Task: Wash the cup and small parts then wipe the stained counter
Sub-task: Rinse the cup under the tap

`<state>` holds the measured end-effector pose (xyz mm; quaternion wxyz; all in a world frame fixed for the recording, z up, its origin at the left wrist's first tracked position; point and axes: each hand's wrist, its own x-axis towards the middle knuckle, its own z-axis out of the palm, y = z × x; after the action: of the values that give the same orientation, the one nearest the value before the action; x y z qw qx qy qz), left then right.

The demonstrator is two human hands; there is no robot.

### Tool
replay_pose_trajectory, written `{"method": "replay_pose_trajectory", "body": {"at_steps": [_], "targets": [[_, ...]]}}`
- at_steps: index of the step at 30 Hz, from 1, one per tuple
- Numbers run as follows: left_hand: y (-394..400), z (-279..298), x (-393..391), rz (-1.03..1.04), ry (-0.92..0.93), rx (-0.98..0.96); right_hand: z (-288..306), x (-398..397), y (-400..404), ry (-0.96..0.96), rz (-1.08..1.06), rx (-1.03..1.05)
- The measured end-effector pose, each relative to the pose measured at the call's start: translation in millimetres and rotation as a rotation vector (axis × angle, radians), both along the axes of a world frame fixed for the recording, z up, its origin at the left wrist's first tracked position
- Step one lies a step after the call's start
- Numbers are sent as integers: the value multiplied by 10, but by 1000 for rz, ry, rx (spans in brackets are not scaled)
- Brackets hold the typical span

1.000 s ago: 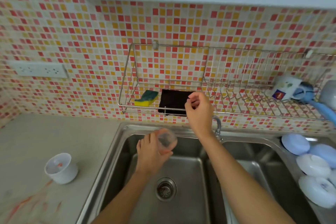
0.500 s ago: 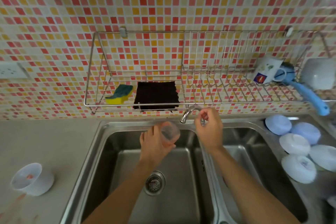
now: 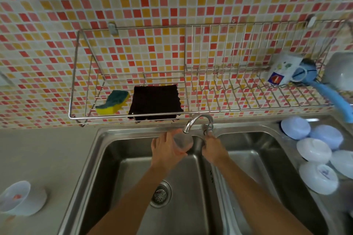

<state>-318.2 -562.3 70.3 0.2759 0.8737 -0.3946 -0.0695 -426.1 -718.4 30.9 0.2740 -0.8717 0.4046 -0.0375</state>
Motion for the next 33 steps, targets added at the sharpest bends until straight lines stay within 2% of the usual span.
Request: {"method": "replay_pose_trajectory", "body": {"at_steps": [7, 13, 16, 20, 26, 30, 33], "targets": [[16, -15, -55, 11, 98, -55, -79, 73, 29, 106, 113, -20], [26, 3, -47, 13, 271, -171, -177, 56, -41, 63, 178, -44], [-27, 8, -74, -38, 327, -153, -220, 39, -79, 28, 198, -42], [-57, -36, -122, 18, 468, -246, -251, 47, -103, -32, 182, -1], [-144, 100, -112, 51, 506, -266, -273, 48, -168, -109, 168, 17], [-123, 107, -119, 5, 492, -182, -302, 45, -170, -137, 146, 49], [-91, 85, -147, 49, 521, -191, -319, 38, -194, -169, 126, 57]]}}
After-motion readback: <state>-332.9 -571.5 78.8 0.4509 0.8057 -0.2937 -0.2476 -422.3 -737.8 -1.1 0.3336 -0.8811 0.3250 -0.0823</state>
